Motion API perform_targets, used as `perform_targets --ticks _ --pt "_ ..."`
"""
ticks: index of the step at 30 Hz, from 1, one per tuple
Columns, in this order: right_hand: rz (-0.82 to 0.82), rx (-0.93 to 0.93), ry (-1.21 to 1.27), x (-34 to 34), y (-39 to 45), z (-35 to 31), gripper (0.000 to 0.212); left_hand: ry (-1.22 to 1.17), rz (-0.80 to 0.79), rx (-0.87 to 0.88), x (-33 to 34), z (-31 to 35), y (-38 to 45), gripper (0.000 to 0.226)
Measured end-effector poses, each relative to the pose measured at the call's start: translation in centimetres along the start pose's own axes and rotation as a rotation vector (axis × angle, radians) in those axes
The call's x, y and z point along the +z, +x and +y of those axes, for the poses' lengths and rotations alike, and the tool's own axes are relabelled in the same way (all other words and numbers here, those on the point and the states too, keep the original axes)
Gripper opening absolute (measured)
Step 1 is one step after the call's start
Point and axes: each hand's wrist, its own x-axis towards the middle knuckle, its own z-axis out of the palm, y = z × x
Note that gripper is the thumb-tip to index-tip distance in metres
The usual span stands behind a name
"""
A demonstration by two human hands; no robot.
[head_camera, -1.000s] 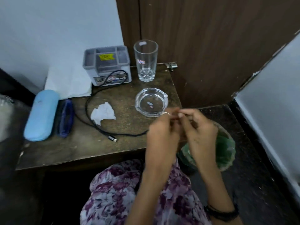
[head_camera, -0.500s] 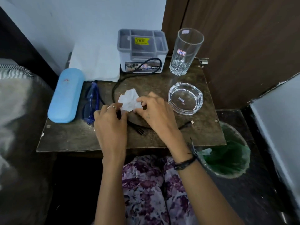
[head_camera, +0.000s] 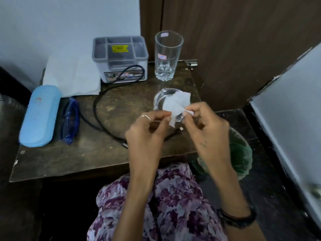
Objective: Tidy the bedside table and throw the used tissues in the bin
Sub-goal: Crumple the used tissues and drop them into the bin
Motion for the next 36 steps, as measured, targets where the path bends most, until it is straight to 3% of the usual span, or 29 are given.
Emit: perform_targets --ticks 6,11,15,23,27,36 --pt "0.166 0.177 -0.055 -6.6 -3.1 8.4 0.024 0.098 -0.344 -0.060 11.0 -0.2 -2.2 0.010" --pt "0.153 0.464 -0.146 -7.3 -5.3 17.2 0.011 0.510 -0.537 -0.020 20.3 -3.7 -2.5 0.018" --pt "0.146 0.629 -0.189 -6.0 -6.3 22.6 0.015 0.676 -0.642 -0.029 25.4 -6.3 -3.0 0.018" --pt "-0.091 0.891 -0.266 -1.9 -7.1 30.6 0.020 0.662 -0.637 -0.285 27.7 -16.4 -2.5 0.024" --pt "-0.257 0.949 -0.295 -1.1 -7.6 31.6 0.033 0.607 -0.638 -0.356 27.2 -18.6 -2.3 0.027" --pt "-0.107 0.862 -0.220 -2.2 -7.3 27.2 0.024 0.573 -0.677 -0.306 27.2 -15.2 -3.0 0.028"
